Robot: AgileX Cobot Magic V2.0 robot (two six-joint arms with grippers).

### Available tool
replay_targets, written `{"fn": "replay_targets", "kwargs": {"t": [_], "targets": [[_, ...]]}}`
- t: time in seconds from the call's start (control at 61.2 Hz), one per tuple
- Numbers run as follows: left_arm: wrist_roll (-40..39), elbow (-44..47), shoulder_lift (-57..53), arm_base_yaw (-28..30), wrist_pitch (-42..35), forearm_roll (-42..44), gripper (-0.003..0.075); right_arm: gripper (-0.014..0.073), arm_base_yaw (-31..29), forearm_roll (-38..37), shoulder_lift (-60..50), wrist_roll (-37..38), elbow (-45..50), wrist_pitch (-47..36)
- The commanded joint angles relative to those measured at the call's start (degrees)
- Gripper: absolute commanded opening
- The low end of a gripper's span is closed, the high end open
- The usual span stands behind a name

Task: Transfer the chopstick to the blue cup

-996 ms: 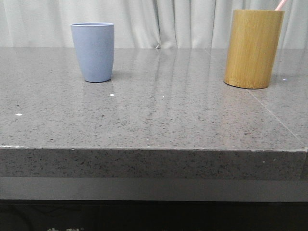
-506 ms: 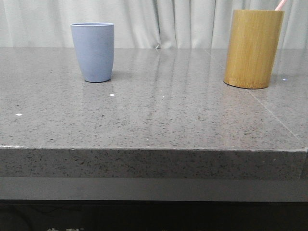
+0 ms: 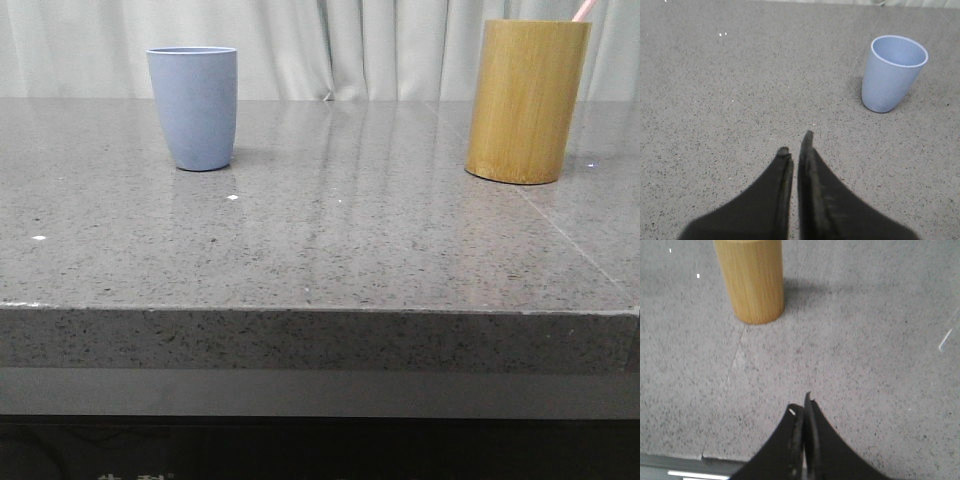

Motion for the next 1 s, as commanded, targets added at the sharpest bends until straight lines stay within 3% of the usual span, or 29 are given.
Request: {"fn": "replay_targets", "kwargs": {"t": [0.0, 0.049, 0.082, 0.147, 0.196, 0.588, 0.98], "targets": [[-0.29, -1.45, 0.90, -0.14, -4.58, -0.60, 0.0232, 0.0176, -0.16, 0.67, 0.69, -2.27, -1.63, -2.45], [-0.29, -1.45, 1.19, -0.14, -5.23, -0.60, 0.0333, 0.0288, -0.16, 0.73, 0.69, -2.28, -1.63, -2.33], [-0.29, -1.45, 1.56, -0.14, -5.78, -0.78, 0.0438, 0.0409, -0.16, 0.73, 0.69, -2.28, -1.63, -2.26], [-0.15, -1.57, 2.32, -0.24, -6.28, -1.98, 0.0519, 0.0521, -0.16, 0.73, 0.69, -2.28, -1.63, -2.16], [0.75, -2.01, 3.24, -0.48, -6.14, -2.92, 0.0533, 0.0563, -0.16, 0.73, 0.69, -2.28, -1.63, -1.87], [3.77, -19.90, 22.61, -11.79, -1.83, -3.26, 0.0513, 0.0561, -0.16, 1.16, 0.69, -2.28, -1.69, -1.49], [3.92, -43.65, 44.35, -12.81, 10.53, -3.16, 0.0513, 0.0561, -0.16, 1.21, 0.69, -2.28, -1.69, -1.49]]}}
